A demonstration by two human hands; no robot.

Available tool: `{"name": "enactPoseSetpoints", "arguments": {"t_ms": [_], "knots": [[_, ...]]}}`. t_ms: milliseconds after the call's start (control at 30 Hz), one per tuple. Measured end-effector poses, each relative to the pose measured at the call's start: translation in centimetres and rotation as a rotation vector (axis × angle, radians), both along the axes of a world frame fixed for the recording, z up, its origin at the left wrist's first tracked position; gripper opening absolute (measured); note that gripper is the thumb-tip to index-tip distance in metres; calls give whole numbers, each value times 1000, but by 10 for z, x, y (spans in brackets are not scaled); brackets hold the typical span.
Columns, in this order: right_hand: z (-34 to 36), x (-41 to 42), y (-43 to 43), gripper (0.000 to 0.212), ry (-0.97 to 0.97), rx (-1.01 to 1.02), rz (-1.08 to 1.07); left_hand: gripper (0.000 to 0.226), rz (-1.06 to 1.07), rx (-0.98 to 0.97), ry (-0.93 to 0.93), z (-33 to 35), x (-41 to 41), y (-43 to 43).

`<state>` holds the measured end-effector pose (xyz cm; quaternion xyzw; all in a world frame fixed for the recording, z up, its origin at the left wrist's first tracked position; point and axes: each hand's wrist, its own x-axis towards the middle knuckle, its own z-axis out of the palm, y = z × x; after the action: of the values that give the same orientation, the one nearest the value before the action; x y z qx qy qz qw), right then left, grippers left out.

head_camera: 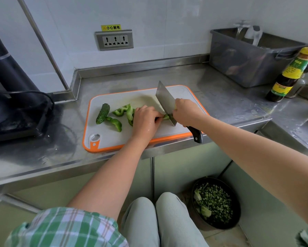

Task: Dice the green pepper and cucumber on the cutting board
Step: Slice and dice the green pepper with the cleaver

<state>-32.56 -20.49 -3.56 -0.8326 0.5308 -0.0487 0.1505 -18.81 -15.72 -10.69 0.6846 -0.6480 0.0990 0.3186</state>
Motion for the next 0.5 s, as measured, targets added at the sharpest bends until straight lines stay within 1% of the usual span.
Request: {"name": "enactPoseSetpoints", "arguments": {"t_ms": [133,200,300,433,500], "knots": [[7,-7,-4,5,-52,10,6,12,12,-12,39,1,-2,0],[12,-8,-2,6,-15,17,32,15,28,-16,60,2,-3,1],[13,-7,2,11,35,41,52,15,19,-12,67,3,-3,2],[5,-5,5,5,62,32,60,9,12,-14,67,2,-2,3],[1,-6,3,2,35,19,47,8,17,-10,57,2,-2,2]]}}
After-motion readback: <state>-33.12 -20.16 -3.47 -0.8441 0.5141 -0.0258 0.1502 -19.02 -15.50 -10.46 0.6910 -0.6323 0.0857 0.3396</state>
